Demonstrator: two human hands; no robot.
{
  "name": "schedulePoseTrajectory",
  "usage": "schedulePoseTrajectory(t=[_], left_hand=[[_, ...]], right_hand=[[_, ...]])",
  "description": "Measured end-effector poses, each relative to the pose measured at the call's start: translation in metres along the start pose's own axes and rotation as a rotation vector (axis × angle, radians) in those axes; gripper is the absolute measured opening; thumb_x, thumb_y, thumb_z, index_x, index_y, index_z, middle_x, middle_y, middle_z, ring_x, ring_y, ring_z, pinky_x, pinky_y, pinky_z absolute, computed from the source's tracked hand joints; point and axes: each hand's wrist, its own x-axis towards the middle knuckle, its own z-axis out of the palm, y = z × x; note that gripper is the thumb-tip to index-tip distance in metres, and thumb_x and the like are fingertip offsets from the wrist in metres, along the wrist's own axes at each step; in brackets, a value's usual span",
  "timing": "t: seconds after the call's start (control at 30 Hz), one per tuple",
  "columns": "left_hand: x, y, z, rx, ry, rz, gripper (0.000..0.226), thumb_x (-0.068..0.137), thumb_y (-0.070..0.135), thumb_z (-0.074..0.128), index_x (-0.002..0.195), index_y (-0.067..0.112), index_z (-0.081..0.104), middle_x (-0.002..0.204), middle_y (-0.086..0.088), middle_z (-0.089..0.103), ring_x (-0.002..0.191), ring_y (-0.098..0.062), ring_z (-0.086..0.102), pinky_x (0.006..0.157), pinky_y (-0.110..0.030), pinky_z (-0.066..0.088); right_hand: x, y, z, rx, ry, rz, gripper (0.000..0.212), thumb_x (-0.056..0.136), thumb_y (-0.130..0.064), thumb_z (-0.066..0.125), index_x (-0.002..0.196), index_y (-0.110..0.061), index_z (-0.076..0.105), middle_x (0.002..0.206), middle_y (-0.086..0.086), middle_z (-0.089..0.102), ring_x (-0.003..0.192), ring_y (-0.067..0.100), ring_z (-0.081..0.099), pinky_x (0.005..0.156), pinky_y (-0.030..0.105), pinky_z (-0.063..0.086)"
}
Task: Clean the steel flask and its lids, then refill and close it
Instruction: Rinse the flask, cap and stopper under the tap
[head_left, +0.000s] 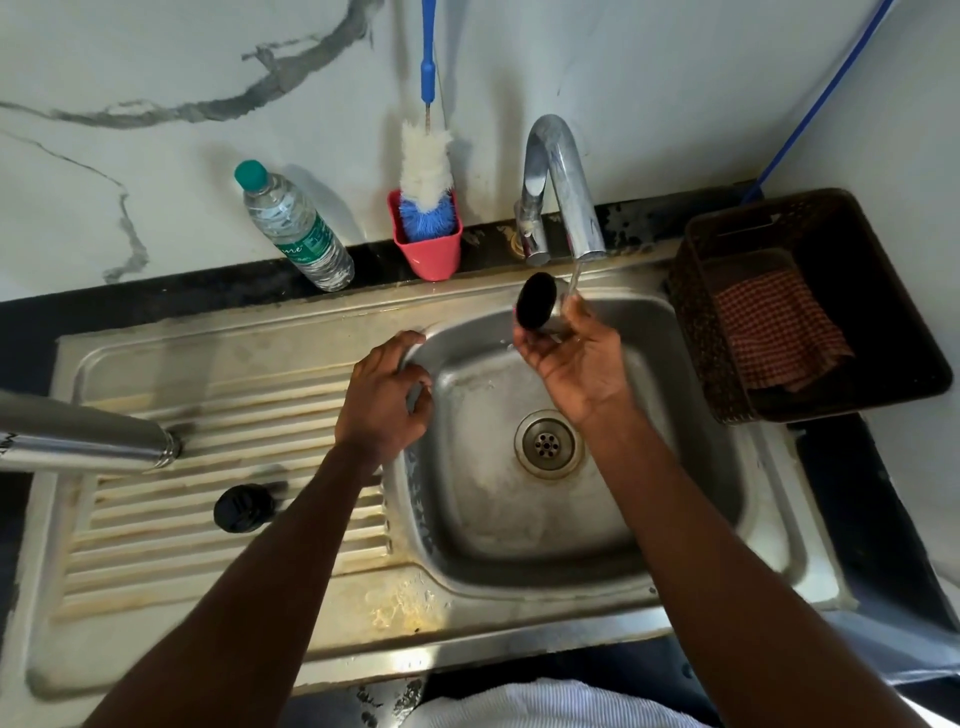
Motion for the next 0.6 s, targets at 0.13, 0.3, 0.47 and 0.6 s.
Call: schedulePoseTrajectory(t=[0.13,0.3,0.47,0.6], left_hand=[[-0.001,0.000,0.000,0.010,0.006,0.007,0.011,0.083,0.025,0.073,0.093,0.021,0.074,0.160,-0.001,0.043,0.135,-0.026,0.049,0.108,-0.041,0.042],[0.000,0.001,-0.003,-0.029,-0.017,0.000,0.021,0.082,0.029,0.073,0.102,0.023,0.075,0.156,0.000,0.046,0.132,-0.027,0.053,0.107,-0.043,0.045],[0.035,0.039,-0.015,-0.489,0.161,-0.196,0.033,0.098,0.028,0.068,0.128,0.017,0.070,0.132,0.000,0.070,0.119,-0.018,0.066,0.106,-0.039,0.052],[0.087,0.103,-0.048,-0.998,0.030,-0.363,0.036,0.106,0.055,0.048,0.125,0.027,0.060,0.127,0.002,0.065,0.116,-0.012,0.061,0.104,-0.037,0.049]], right_hand=[[-0.014,0.002,-0.008,0.014,0.046,0.076,0.044,0.100,-0.047,0.061,0.121,-0.008,0.063,0.114,0.021,0.068,0.104,0.036,0.069,0.075,0.035,0.059],[-0.034,-0.015,-0.029,-0.730,0.078,-0.335,0.058,0.081,0.001,0.082,0.134,-0.016,0.066,0.133,0.009,0.066,0.114,0.008,0.065,0.094,0.027,0.056],[-0.065,-0.033,-0.024,-1.216,0.053,-0.656,0.079,0.073,-0.002,0.089,0.142,-0.022,0.057,0.131,-0.011,0.062,0.118,-0.003,0.059,0.100,0.017,0.048],[-0.075,-0.025,-0.028,-1.355,0.076,-0.697,0.083,0.072,-0.020,0.094,0.144,-0.027,0.052,0.130,-0.032,0.058,0.123,-0.001,0.058,0.105,0.025,0.048]])
